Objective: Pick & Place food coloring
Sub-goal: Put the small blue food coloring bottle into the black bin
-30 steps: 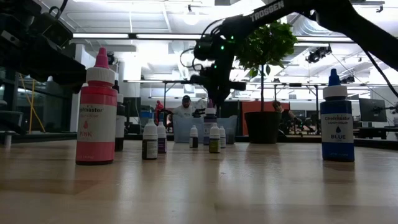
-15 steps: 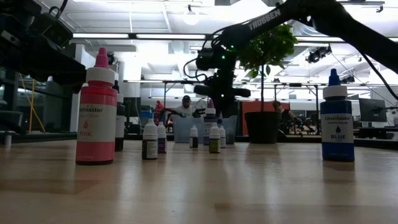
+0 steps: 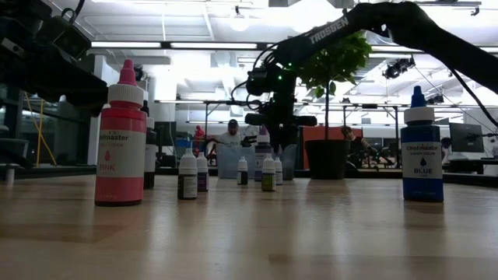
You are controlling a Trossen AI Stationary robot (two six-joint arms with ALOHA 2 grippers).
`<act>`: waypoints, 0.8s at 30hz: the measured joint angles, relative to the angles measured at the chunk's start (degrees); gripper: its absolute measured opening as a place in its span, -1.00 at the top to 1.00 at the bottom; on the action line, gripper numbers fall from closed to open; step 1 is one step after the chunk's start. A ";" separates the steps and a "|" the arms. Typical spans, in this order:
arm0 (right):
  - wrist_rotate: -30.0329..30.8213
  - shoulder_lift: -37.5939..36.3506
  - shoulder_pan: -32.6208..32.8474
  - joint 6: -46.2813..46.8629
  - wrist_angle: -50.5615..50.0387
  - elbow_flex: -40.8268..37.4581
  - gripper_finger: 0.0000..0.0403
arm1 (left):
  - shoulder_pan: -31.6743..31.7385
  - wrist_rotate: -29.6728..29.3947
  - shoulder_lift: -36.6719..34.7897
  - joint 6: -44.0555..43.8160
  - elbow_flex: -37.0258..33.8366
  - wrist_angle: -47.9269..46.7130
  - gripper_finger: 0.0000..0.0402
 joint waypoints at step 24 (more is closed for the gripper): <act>0.84 0.11 0.06 0.65 -2.87 0.00 0.67 | 0.00 0.02 -0.01 0.00 0.00 -0.02 0.19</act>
